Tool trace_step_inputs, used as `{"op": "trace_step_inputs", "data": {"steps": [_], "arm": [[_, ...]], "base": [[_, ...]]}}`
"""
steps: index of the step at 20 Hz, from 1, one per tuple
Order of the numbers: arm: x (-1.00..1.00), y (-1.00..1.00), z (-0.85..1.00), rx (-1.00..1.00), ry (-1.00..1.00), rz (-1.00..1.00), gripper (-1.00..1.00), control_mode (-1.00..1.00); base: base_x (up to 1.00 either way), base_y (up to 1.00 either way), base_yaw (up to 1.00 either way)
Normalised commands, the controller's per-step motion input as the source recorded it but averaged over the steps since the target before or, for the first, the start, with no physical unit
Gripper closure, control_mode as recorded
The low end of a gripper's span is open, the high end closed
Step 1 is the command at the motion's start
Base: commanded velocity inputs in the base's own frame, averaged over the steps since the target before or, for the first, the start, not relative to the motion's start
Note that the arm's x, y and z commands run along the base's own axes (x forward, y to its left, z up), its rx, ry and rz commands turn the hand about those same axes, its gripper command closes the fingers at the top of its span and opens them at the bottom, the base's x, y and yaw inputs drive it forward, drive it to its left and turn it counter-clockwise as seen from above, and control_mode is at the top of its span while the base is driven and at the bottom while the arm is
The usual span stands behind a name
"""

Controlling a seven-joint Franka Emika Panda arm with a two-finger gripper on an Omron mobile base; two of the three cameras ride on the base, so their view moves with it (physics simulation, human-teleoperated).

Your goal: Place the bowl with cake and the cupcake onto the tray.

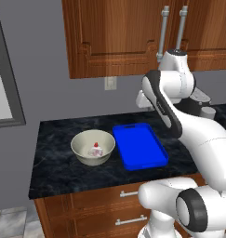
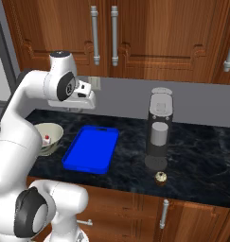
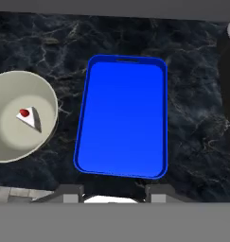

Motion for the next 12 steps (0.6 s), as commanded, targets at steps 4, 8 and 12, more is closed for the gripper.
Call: {"op": "trace_step_inputs", "data": {"steps": [4, 8, 12], "arm": [[-0.04, 0.0, -0.03, 0.06, 0.0, 0.0, -1.0, -1.0], [-0.1, 0.07, -0.1, 0.12, 0.0, -0.07, -1.0, -1.0], [-0.1, 0.16, -0.12, 0.17, 0.01, -0.14, -1.0, -1.0]], "base": [[0.0, 0.0, 0.0], [0.0, 0.0, 0.0], [0.0, 0.0, 0.0]]}}
